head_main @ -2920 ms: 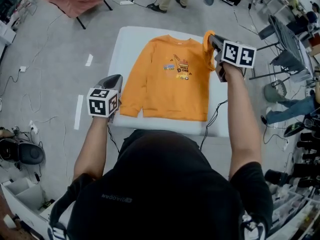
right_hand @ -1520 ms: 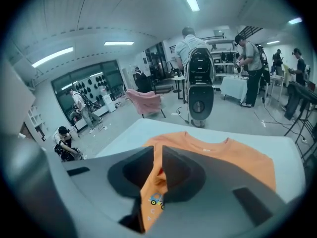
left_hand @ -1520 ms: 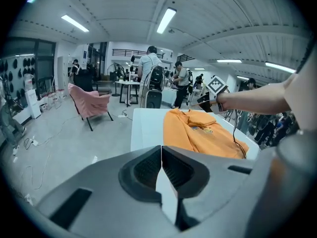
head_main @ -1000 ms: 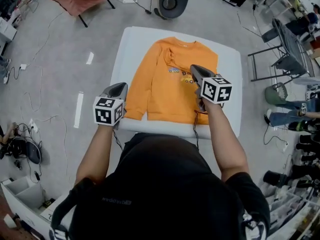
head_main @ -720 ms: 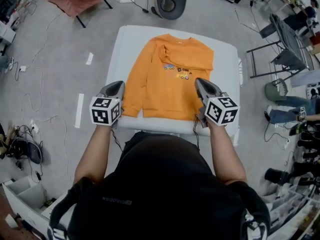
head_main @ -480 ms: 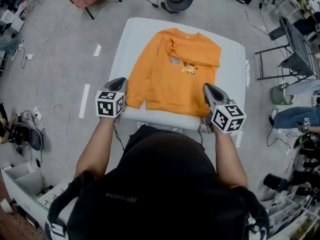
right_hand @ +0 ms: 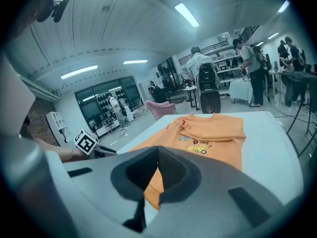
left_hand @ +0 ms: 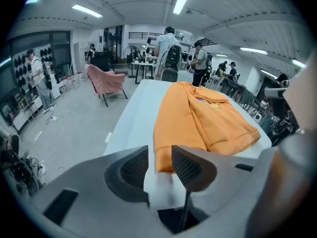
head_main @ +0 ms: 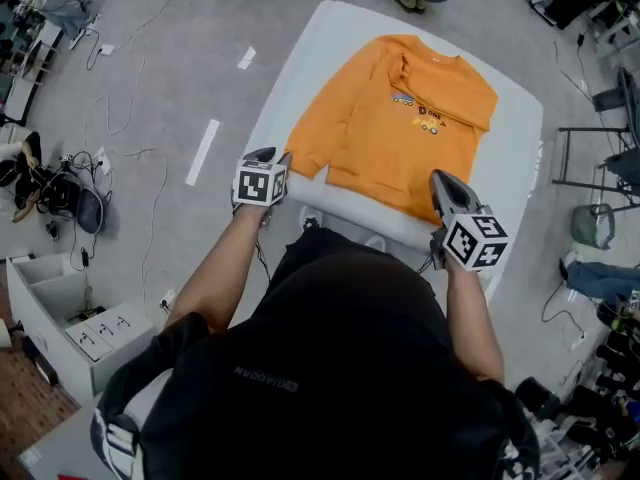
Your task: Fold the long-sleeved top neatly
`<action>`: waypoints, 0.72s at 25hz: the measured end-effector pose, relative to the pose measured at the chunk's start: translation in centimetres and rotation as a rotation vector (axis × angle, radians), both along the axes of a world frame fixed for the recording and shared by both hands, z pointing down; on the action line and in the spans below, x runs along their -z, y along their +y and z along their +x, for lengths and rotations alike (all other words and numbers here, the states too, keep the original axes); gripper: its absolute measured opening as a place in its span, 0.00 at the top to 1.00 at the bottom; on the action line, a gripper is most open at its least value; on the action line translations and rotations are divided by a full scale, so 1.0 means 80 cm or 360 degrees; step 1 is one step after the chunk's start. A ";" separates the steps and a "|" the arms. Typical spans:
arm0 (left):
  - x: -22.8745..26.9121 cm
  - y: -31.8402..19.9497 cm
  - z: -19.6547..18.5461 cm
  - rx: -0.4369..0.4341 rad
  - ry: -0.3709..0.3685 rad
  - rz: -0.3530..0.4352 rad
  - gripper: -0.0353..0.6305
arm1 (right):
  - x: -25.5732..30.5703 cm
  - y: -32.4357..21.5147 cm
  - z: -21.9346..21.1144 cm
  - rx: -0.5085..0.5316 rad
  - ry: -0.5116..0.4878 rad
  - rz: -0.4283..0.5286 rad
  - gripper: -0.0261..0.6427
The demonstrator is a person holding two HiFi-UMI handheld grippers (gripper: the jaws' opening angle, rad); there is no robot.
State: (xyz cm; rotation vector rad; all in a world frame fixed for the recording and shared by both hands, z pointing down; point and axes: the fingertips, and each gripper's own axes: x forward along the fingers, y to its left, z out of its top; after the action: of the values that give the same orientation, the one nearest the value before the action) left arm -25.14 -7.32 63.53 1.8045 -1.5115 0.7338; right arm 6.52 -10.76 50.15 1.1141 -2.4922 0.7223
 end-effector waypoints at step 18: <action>-0.047 0.022 -0.002 0.0050 0.0017 -0.0176 0.80 | 0.001 0.006 -0.018 0.0029 -0.0014 -0.0003 0.95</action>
State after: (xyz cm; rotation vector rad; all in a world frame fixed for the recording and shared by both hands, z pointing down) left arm -25.28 -5.56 67.29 1.6971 -1.4600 0.7756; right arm 5.12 -10.29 50.04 1.0885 -2.5048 0.7260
